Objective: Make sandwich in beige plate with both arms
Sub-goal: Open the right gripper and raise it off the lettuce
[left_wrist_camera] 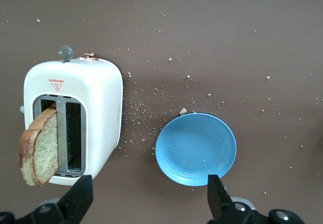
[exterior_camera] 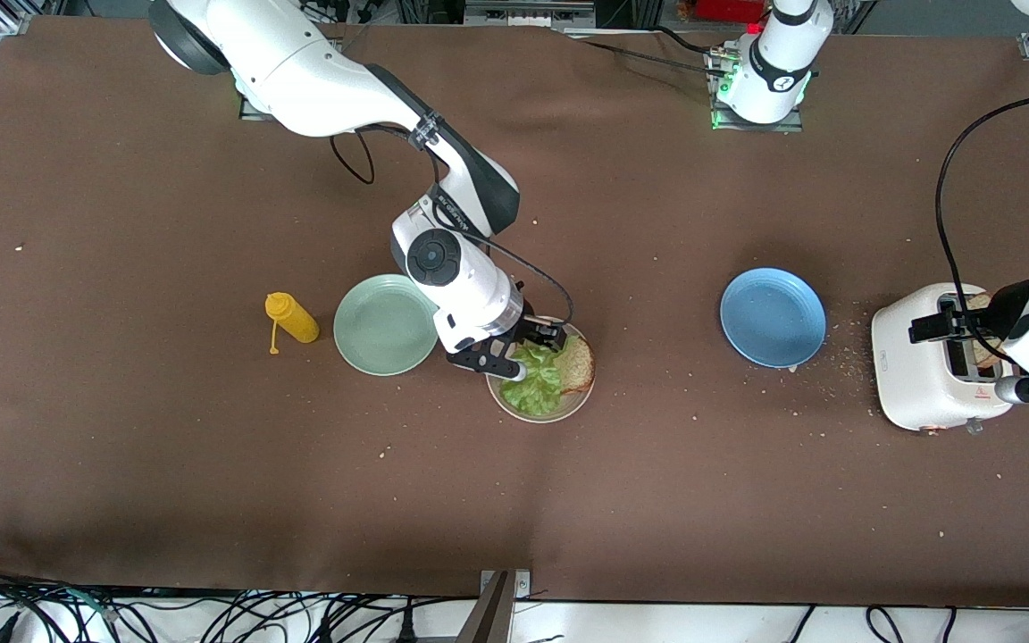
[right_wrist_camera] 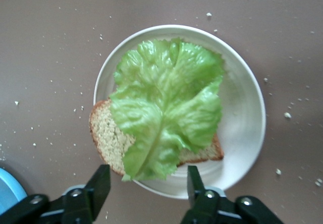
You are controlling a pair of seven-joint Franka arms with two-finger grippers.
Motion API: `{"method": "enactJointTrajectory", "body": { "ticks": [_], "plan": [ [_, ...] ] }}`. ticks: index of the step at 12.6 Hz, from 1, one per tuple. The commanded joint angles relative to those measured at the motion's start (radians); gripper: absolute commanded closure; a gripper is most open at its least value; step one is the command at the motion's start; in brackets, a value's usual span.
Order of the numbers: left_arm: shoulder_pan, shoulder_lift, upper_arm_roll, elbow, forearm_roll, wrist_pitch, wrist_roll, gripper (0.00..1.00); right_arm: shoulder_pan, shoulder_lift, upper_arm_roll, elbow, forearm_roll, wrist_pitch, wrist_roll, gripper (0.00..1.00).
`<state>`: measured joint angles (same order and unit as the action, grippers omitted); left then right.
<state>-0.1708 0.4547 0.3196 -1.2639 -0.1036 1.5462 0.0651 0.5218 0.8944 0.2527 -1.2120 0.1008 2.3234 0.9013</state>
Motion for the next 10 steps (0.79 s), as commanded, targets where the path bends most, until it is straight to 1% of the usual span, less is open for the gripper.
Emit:
{"method": "enactJointTrajectory", "body": {
  "ticks": [1, 4, 5, 7, 10],
  "plan": [
    [-0.001, -0.022, -0.005, -0.014, 0.022, -0.008, -0.007, 0.00, -0.051, -0.101, 0.013, -0.012, -0.030, -0.184, -0.015, 0.00],
    [-0.001, -0.022, -0.005, -0.014, 0.022, -0.008, -0.007, 0.00, -0.126, -0.218, 0.013, -0.036, -0.061, -0.413, -0.068, 0.00],
    [-0.001, -0.022, -0.005, -0.014, 0.022, -0.008, -0.005, 0.00, -0.152, -0.268, 0.005, -0.062, -0.062, -0.458, -0.093, 0.00],
    [-0.001, -0.022, -0.005, -0.014, 0.022, -0.008, -0.005, 0.00, -0.184, -0.363, -0.047, -0.128, -0.061, -0.519, -0.172, 0.00],
    [-0.001, -0.021, -0.005, -0.014, 0.022, -0.008, -0.005, 0.00, -0.239, -0.530, -0.159, -0.275, -0.058, -0.535, -0.491, 0.00]
  ]
}}
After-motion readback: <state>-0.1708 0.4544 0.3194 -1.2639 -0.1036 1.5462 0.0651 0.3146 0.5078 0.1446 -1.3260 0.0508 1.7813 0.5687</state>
